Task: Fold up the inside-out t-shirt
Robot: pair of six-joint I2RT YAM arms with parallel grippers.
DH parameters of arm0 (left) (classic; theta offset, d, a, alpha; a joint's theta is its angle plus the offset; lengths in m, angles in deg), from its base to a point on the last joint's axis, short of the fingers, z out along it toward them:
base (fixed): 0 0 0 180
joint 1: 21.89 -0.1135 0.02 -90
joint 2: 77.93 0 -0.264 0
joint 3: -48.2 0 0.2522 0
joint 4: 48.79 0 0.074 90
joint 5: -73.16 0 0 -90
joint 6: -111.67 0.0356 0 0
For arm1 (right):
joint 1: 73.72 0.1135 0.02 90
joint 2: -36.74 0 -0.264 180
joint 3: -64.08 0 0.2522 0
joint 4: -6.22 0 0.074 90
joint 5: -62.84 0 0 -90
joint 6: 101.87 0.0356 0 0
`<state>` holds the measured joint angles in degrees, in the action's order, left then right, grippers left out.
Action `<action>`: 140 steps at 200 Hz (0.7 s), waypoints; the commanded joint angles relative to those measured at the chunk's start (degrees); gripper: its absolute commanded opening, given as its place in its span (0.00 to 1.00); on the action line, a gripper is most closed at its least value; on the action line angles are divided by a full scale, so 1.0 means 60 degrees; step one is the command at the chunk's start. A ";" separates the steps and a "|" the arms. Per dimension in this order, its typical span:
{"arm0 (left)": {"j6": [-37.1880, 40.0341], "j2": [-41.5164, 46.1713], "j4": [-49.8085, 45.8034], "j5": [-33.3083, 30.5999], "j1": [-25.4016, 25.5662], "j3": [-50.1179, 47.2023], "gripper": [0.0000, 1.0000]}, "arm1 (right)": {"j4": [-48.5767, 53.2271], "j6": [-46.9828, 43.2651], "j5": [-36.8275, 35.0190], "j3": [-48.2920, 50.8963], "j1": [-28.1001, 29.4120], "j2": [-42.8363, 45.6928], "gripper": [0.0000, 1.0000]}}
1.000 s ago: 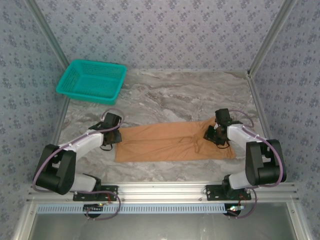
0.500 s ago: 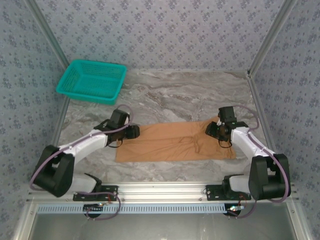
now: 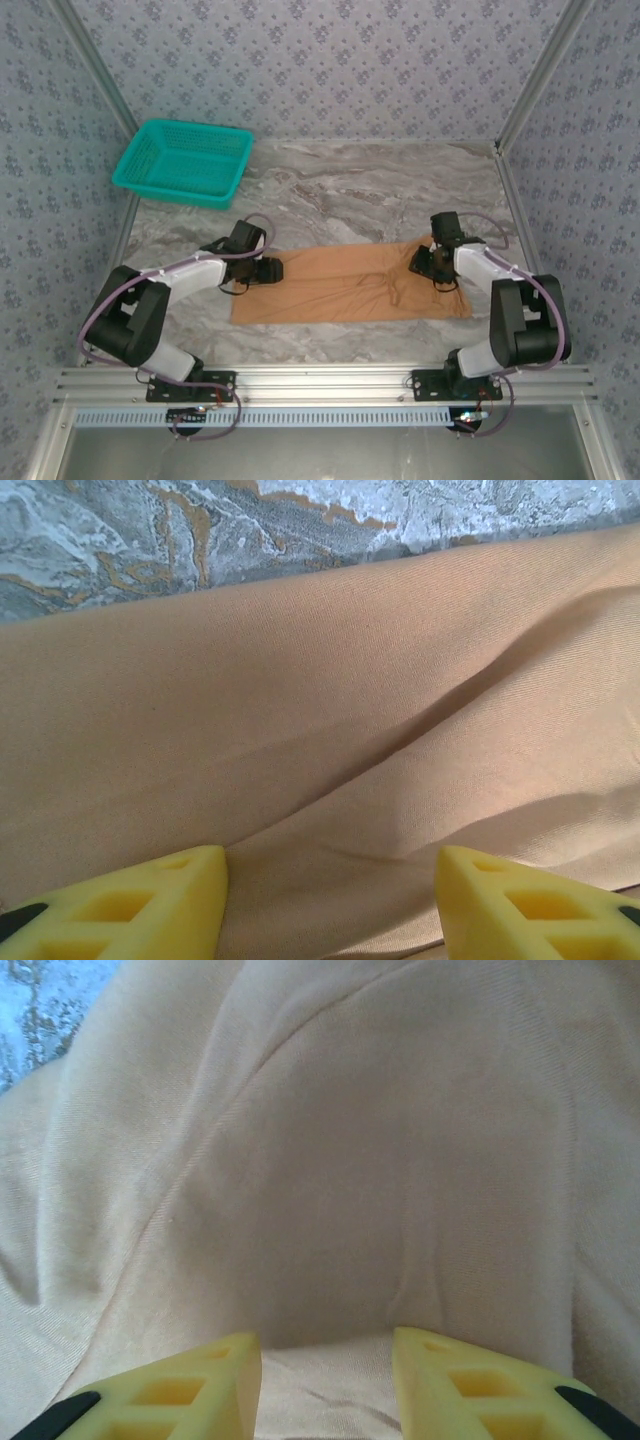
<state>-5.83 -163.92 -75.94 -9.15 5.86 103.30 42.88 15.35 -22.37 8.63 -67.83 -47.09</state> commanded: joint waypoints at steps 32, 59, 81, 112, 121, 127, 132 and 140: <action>0.0029 -0.0005 -0.0023 -0.0109 -0.0099 -0.0065 0.58 | -0.0086 -0.0249 -0.0151 -0.0542 0.0014 -0.0721 0.41; -0.0051 0.0113 0.0040 -0.0257 -0.0107 0.0007 0.58 | -0.0143 -0.0285 0.0034 -0.0593 0.0041 -0.0660 0.41; -0.0103 0.0474 0.0076 -0.0458 -0.0113 0.0276 0.59 | 0.0151 -0.0582 0.0068 -0.0661 0.0102 -0.0133 0.41; -0.0275 0.1123 0.0444 -0.0832 -0.0089 0.0361 0.60 | 0.1040 -0.0985 -0.0359 -0.0647 0.0004 0.1226 0.48; -0.0331 0.1243 0.0554 -0.0804 -0.0069 0.0300 0.61 | 0.1259 -0.1147 -0.0641 -0.0652 -0.0163 0.1506 0.51; -0.0365 0.1259 0.0633 -0.0692 -0.0063 0.0262 0.61 | 0.1362 -0.1229 -0.0847 -0.0640 -0.0294 0.1686 0.54; -0.0389 0.1240 0.0700 -0.0560 -0.0039 0.0233 0.61 | 0.1387 -0.1248 -0.0970 -0.0623 -0.0440 0.1772 0.56; -0.0469 0.1171 0.0763 -0.0299 -0.0005 0.0194 0.61 | 0.1358 -0.1295 -0.1005 -0.0611 -0.0648 0.1847 0.62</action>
<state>-7.06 -157.65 -73.76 -12.35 5.51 103.94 46.75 10.24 -24.22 6.03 -68.75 -38.46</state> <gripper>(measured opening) 0.614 0.564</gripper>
